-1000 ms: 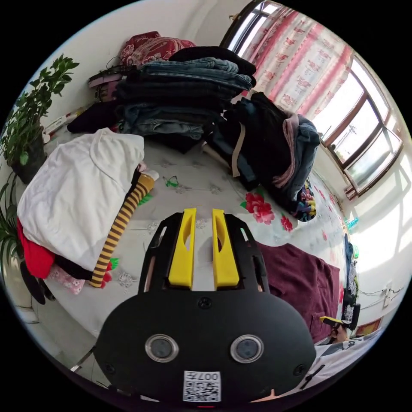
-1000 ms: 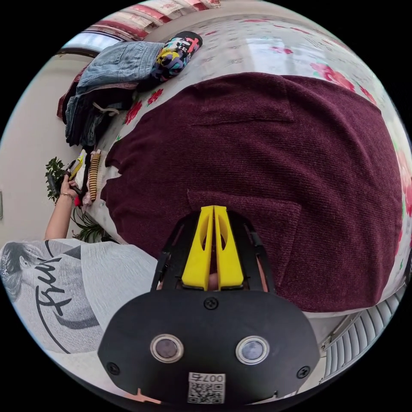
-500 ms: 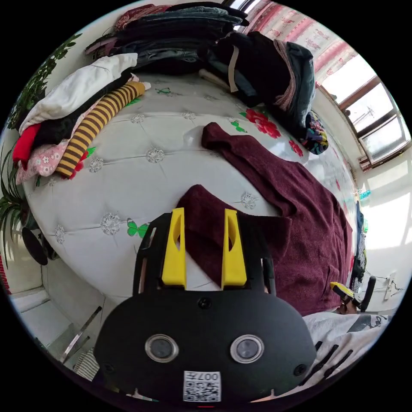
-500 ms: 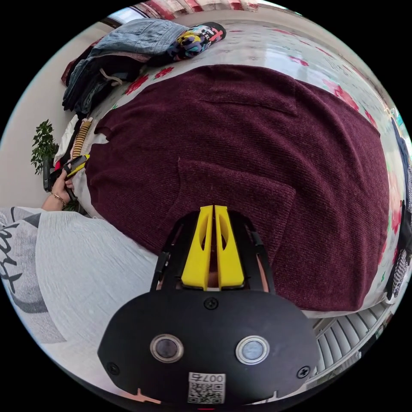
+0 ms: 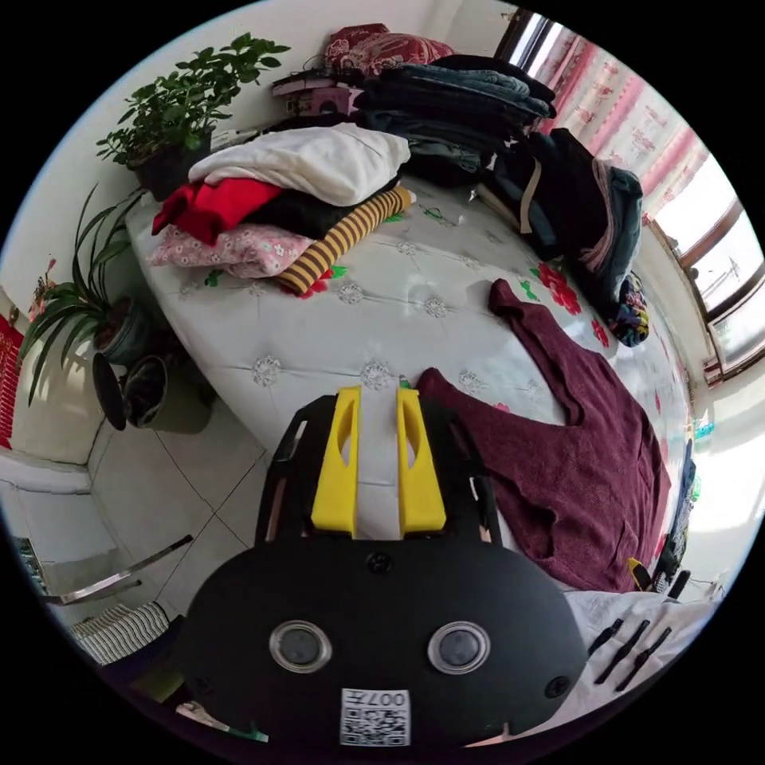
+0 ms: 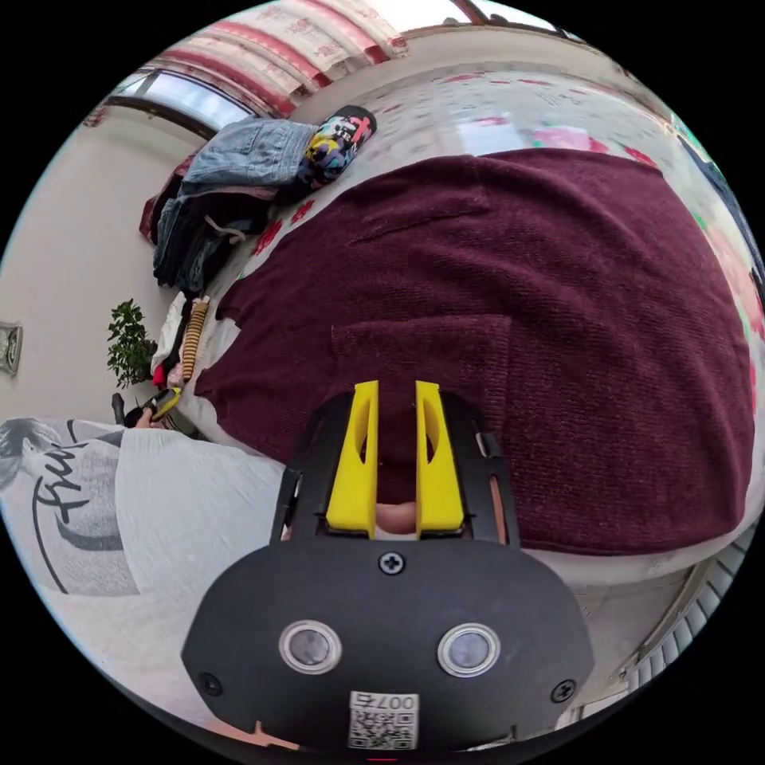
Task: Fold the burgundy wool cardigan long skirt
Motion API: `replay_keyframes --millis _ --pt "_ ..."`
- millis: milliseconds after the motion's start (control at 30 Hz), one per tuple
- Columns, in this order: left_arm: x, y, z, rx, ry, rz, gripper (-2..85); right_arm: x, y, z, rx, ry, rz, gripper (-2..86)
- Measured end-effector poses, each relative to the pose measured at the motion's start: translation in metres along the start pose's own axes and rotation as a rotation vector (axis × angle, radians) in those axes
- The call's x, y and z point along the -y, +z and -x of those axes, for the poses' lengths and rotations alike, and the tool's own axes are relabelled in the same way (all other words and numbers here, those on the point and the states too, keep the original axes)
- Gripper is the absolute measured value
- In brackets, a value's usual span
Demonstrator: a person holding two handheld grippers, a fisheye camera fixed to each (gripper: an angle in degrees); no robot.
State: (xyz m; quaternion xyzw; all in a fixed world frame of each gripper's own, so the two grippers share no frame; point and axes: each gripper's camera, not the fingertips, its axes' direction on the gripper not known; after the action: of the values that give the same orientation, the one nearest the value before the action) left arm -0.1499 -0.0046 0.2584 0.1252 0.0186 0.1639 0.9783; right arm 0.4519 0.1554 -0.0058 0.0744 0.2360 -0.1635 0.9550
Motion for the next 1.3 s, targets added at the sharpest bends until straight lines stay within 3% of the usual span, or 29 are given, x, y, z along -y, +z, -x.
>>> replay_keyframes --millis 100,267,433,467,567,667,733,967,1133,1300 --pt "-0.01 -0.017 -0.03 -0.162 0.15 -0.015 7.4 -0.018 -0.057 -0.038 -0.052 0.088 -0.119 3.1" --pt "-0.069 0.007 -0.124 -0.35 0.502 0.183 9.5 -0.061 -0.158 -0.134 -0.24 0.313 -0.236 4.0" --pt "-0.119 0.051 -0.165 -0.336 0.565 0.392 8.3 -0.104 -0.232 -0.22 -0.357 0.561 -0.284 4.9" --pt "-0.124 0.048 -0.169 -0.293 0.579 0.332 6.4 -0.114 -0.245 -0.24 -0.364 0.63 -0.292 5.2" --pt "-0.12 0.053 -0.174 -0.243 0.583 0.381 0.7 -0.131 -0.263 -0.281 -0.333 0.742 -0.289 5.1" --pt "-0.11 0.05 -0.174 -0.26 0.589 0.424 -0.6 -0.139 -0.265 -0.312 -0.201 0.802 -0.28 3.8" --pt "-0.108 0.04 -0.175 -0.267 0.609 0.404 -0.8 -0.14 -0.274 -0.318 -0.215 0.831 -0.281 2.3" --pt "-0.128 -0.007 -0.163 -0.246 0.684 0.312 -1.0 -0.174 -0.355 -0.309 -0.112 0.618 -0.511 0.0" --pt "-0.159 0.051 -0.145 -0.081 0.588 0.458 -0.9 -0.193 -0.315 -0.333 -0.225 0.721 -0.244 -0.1" --pt "-0.154 0.034 -0.118 -0.183 0.423 0.361 -0.7 -0.206 -0.32 -0.33 -0.191 0.829 -0.329 0.2"
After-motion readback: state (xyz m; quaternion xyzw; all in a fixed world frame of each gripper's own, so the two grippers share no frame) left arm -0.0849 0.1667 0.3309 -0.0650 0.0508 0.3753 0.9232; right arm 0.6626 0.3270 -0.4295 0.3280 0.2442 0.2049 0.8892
